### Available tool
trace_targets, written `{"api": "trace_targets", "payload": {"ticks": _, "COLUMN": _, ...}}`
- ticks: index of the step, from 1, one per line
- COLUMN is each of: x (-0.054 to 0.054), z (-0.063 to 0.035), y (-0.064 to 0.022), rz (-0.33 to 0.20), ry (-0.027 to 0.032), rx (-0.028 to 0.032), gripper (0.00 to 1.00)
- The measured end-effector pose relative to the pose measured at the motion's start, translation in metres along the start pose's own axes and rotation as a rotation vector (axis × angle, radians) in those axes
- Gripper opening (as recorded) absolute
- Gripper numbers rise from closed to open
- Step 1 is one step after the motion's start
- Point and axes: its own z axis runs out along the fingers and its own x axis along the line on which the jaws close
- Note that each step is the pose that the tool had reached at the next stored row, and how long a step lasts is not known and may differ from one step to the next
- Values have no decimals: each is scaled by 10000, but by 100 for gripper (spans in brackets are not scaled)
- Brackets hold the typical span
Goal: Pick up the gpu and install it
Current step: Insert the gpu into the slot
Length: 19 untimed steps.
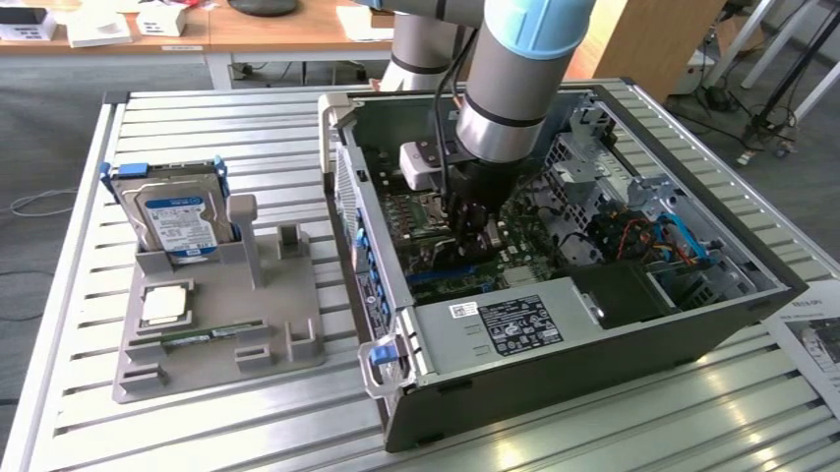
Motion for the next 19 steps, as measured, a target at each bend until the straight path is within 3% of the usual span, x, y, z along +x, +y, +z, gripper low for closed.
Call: {"api": "trace_targets", "payload": {"ticks": 19, "x": -1, "z": 1, "y": 13, "rz": -5, "ry": 0, "rx": 37, "gripper": 27}}
